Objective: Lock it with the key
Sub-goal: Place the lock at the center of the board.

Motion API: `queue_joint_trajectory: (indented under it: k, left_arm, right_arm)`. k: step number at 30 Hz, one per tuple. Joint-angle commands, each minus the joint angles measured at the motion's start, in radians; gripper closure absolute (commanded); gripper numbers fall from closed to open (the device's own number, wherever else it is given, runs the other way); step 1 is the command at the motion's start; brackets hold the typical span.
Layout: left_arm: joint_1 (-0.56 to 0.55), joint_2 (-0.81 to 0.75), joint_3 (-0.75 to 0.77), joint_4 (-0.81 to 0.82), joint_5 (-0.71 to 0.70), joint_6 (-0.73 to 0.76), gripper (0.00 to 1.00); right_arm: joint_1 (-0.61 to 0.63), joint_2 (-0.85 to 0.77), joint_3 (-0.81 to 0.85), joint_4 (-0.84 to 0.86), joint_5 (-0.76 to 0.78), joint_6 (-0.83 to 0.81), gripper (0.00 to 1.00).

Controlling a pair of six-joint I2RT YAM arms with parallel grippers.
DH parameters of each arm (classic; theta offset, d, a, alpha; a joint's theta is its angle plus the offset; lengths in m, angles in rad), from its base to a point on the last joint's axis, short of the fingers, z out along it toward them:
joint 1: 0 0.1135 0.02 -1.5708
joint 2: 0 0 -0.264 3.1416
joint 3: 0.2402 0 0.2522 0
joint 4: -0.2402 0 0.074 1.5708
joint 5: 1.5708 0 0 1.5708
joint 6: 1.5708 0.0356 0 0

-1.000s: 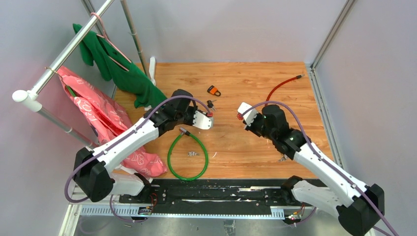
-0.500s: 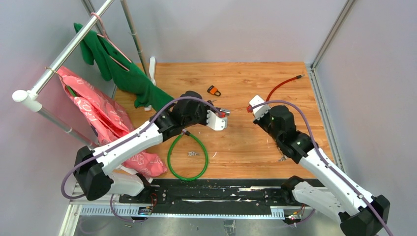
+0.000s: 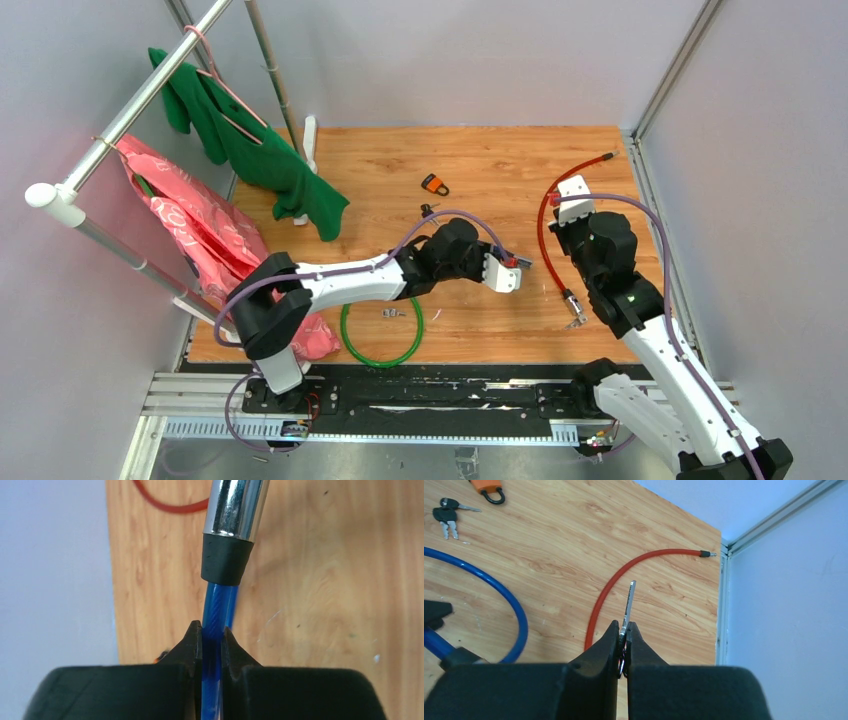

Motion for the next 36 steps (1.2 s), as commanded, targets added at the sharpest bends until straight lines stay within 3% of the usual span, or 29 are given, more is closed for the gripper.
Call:
queue_joint_trajectory:
  k: [1,4,5,6,12,15,16,19,24,29,36]
  left_arm:
    - [-0.015,0.042,0.015,0.133,0.058,-0.097,1.00]
    - [-0.016,0.048,-0.026,0.120,0.109,-0.123,0.99]
    - [-0.016,0.047,-0.036,0.103,0.128,-0.140,0.94]
    - [-0.017,0.044,-0.041,0.070,0.165,-0.158,0.82]
    - [-0.023,0.024,-0.076,-0.178,0.392,-0.188,0.39]
    - [-0.023,0.003,-0.095,-0.223,0.457,-0.190,0.04]
    - [-0.022,-0.006,-0.097,-0.229,0.464,-0.193,0.01]
    - [-0.023,-0.052,-0.103,-0.214,0.429,-0.306,0.00]
    - [-0.007,-0.195,-0.153,-0.147,0.225,-0.583,0.00]
    - [0.024,-0.376,-0.314,-0.093,0.054,-0.791,0.00]
    - [0.152,-0.599,-0.636,0.182,-0.111,-1.088,0.00]
  right_arm:
    - [-0.017,-0.003,-0.005,0.012,-0.074,0.039,1.00]
    - [-0.017,0.000,-0.005,0.000,-0.119,0.054,1.00]
    - [-0.017,0.003,-0.005,-0.001,-0.132,0.058,1.00]
    - [-0.017,0.006,-0.005,-0.001,-0.143,0.064,1.00]
    - [-0.017,0.055,0.009,-0.009,-0.300,0.097,1.00]
    - [-0.016,0.077,0.013,-0.018,-0.373,0.116,1.00]
    - [-0.016,0.083,0.015,-0.021,-0.393,0.125,1.00]
    - [-0.016,0.113,0.015,-0.028,-0.475,0.176,1.00]
    - [0.002,0.260,0.015,-0.007,-0.572,0.348,1.00]
    - [0.060,0.437,0.062,0.018,-0.508,0.435,1.00]
    - [0.171,0.668,0.203,-0.062,-0.397,0.515,1.00]
